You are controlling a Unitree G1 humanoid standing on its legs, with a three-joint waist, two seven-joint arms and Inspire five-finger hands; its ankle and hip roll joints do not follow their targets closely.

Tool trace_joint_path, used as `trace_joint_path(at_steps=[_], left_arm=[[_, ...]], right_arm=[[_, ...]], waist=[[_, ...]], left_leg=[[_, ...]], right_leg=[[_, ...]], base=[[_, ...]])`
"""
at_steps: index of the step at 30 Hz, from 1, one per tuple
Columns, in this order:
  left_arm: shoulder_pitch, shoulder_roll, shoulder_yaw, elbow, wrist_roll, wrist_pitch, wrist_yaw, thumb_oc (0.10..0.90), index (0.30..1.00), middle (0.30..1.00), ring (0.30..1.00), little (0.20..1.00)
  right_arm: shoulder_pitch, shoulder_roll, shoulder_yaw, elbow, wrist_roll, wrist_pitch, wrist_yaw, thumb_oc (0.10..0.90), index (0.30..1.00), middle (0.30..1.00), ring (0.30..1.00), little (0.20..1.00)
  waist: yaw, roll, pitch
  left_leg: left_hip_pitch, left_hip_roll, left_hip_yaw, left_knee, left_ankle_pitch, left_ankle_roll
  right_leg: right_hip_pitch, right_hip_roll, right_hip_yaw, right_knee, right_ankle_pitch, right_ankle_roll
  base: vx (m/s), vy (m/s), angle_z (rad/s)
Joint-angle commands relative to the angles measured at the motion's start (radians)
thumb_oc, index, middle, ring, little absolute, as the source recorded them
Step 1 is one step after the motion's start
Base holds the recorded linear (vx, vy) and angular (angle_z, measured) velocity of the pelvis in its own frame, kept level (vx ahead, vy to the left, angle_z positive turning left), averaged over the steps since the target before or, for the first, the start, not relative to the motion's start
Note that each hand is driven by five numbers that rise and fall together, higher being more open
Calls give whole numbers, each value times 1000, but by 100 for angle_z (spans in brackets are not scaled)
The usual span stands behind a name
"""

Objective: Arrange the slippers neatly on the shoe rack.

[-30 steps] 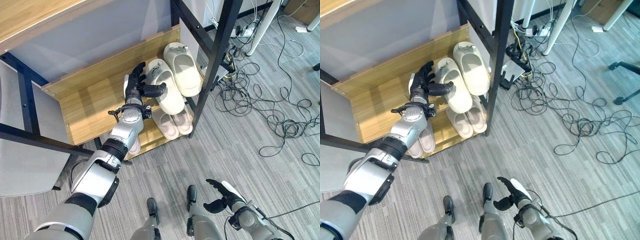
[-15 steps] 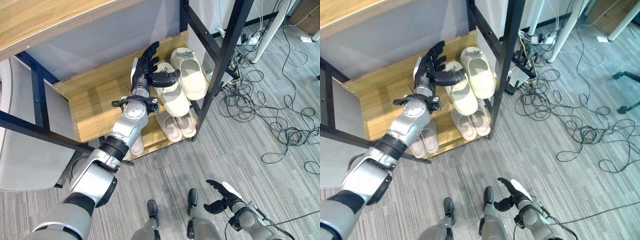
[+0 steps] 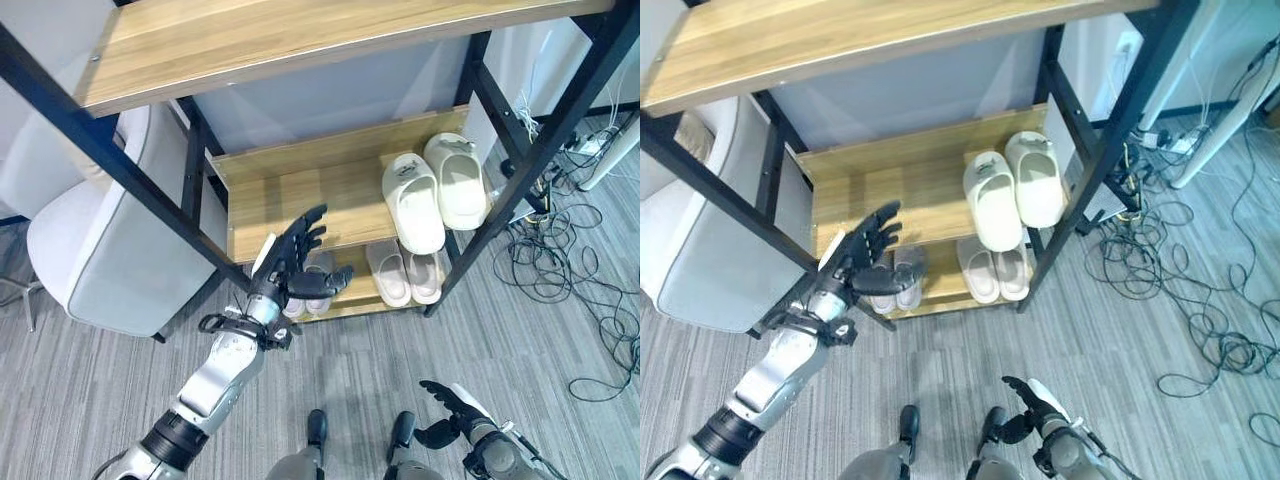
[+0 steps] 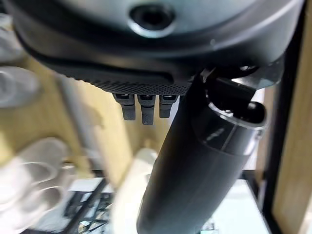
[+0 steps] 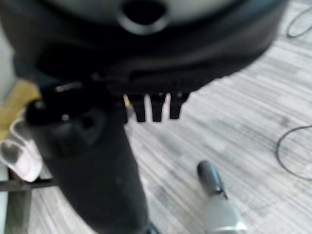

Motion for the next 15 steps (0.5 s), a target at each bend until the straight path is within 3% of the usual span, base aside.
trace_joint_path(at_steps=[1, 7, 15], left_arm=[[-153, -54, 11, -5, 70, -83, -80, 800, 900, 900, 900, 900], [-52, -110, -47, 34, 121, -63, -131, 800, 900, 900, 900, 900], [-121, -210, -144, 206, 215, -58, -95, 800, 900, 900, 900, 900]], right_arm=[[51, 17, -5, -34, -12, -48, 6, 800, 900, 900, 900, 900], [70, 38, 7, -23, -27, -52, 17, 800, 900, 900, 900, 900], [59, 22, 21, -37, -23, -51, 4, 800, 900, 900, 900, 900]], waist=[[-23, -38, -107], [-31, -48, -130], [-66, -40, -115]], left_leg=[[-55, -5, 30, 2, 6, -31], [-18, -2, 34, 2, -2, -31], [-28, -1, 48, 2, 4, -27]], right_leg=[[28, -22, -14, 11, -94, 81], [71, -19, -13, 9, -104, 78], [38, -21, 13, 9, -90, 81]], base=[[34, -14, -4], [42, -23, -11], [-11, -13, -7]])
